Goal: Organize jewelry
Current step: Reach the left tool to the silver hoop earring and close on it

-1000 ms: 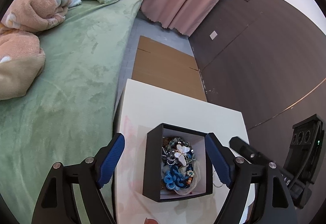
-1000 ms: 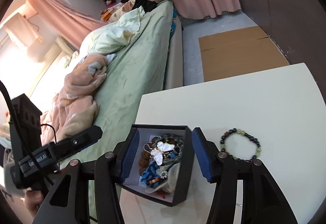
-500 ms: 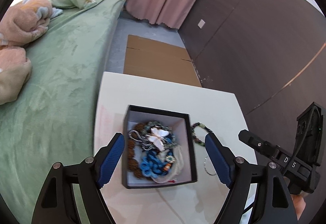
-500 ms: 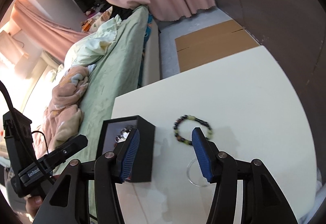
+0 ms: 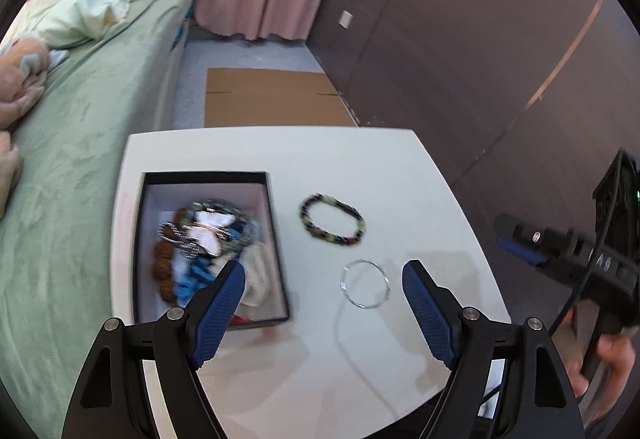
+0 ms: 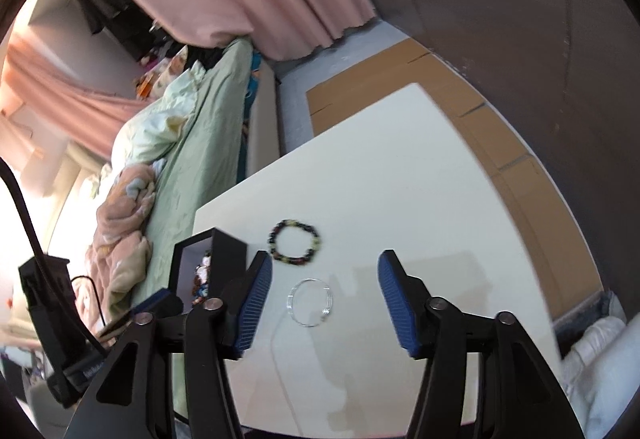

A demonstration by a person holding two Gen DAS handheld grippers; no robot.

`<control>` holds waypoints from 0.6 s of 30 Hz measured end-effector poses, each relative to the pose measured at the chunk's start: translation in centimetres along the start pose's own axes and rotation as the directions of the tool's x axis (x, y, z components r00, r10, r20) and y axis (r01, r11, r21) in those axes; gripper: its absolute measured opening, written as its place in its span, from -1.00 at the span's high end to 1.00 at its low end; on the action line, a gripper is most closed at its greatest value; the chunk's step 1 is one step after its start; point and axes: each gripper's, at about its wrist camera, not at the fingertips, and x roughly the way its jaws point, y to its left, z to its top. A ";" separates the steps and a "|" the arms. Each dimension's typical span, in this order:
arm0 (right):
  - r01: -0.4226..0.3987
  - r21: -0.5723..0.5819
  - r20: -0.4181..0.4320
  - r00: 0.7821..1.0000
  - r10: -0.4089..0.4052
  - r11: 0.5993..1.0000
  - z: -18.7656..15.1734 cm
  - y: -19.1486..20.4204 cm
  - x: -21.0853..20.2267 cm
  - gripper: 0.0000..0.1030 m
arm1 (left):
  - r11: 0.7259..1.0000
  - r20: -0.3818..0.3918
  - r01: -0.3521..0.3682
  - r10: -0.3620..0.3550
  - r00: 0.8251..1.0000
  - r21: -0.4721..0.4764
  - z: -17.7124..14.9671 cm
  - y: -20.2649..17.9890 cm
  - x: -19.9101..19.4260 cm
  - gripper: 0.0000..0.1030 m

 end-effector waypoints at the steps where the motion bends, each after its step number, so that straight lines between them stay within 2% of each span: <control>1: 0.003 0.020 0.010 1.000 -0.003 1.000 0.1 -0.8 -0.5 -0.43 | 1.000 -0.004 0.001 -0.001 1.000 0.009 -0.1 -0.4 0.2 -0.58; 2: 0.005 0.031 0.017 1.000 -0.005 1.000 0.2 -1.2 -0.7 -0.53 | 1.000 -0.008 0.001 -0.001 1.000 0.018 -0.3 -0.8 0.4 -0.58; 7: 0.010 0.085 0.024 1.000 -0.012 0.996 0.5 -3.4 -1.7 -0.59 | 0.998 -0.028 -0.002 0.004 1.000 0.067 -0.8 -2.9 1.8 -0.58; 9: 0.012 0.092 0.021 1.000 -0.014 0.996 0.6 -3.9 -1.8 -0.76 | 0.995 -0.037 -0.009 0.012 0.999 0.095 -1.0 -3.7 2.7 -0.58; 10: 0.014 0.093 0.021 1.000 -0.016 0.996 0.6 -3.9 -1.8 -0.79 | 0.994 -0.043 -0.011 0.016 0.999 0.106 -1.1 -4.0 3.0 -0.58; 18: 0.038 0.107 0.020 0.999 -0.040 0.993 0.9 -5.1 -2.0 -0.80 | 0.980 -0.114 -0.043 0.066 0.991 0.193 -2.4 -6.3 6.7 -0.58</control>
